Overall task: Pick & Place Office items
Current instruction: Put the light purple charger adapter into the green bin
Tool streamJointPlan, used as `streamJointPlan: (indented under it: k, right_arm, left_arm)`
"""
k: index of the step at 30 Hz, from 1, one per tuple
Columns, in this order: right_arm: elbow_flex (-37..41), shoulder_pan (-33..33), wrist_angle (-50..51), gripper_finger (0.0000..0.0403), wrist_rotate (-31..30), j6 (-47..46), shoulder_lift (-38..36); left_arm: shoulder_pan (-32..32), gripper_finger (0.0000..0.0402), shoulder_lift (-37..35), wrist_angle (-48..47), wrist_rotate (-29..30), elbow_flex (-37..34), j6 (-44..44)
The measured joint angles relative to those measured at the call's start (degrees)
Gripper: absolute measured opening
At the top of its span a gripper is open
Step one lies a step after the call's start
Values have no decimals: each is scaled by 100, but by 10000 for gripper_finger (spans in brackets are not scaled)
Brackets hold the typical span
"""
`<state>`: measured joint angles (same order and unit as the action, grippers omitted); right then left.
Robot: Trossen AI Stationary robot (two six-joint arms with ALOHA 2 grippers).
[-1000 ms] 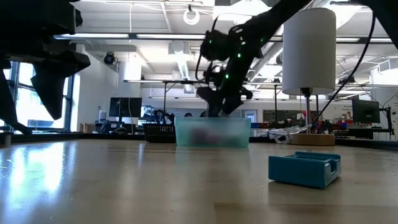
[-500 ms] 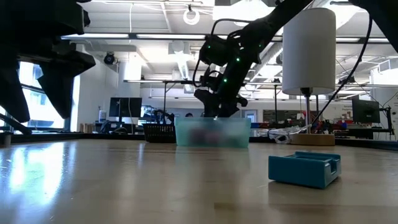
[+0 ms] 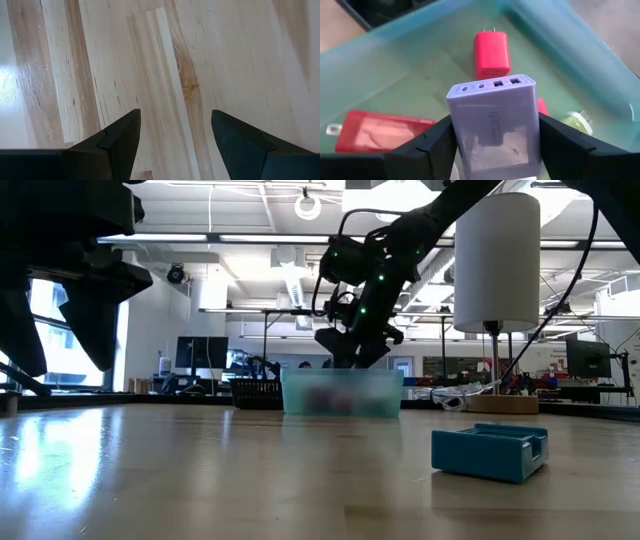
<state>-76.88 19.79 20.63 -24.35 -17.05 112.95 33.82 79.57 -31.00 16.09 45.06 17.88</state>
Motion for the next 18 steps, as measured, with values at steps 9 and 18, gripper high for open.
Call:
streamJointPlan:
  k: [9,18]
  right_arm:
    - [0,-2,-188,236,305,2,0]
    - [0,90,-232,236,480,-404,0]
  left_arm:
    - [0,233,0,4,-10,0,16]
    - [0,233,0,32,-10,-8,18]
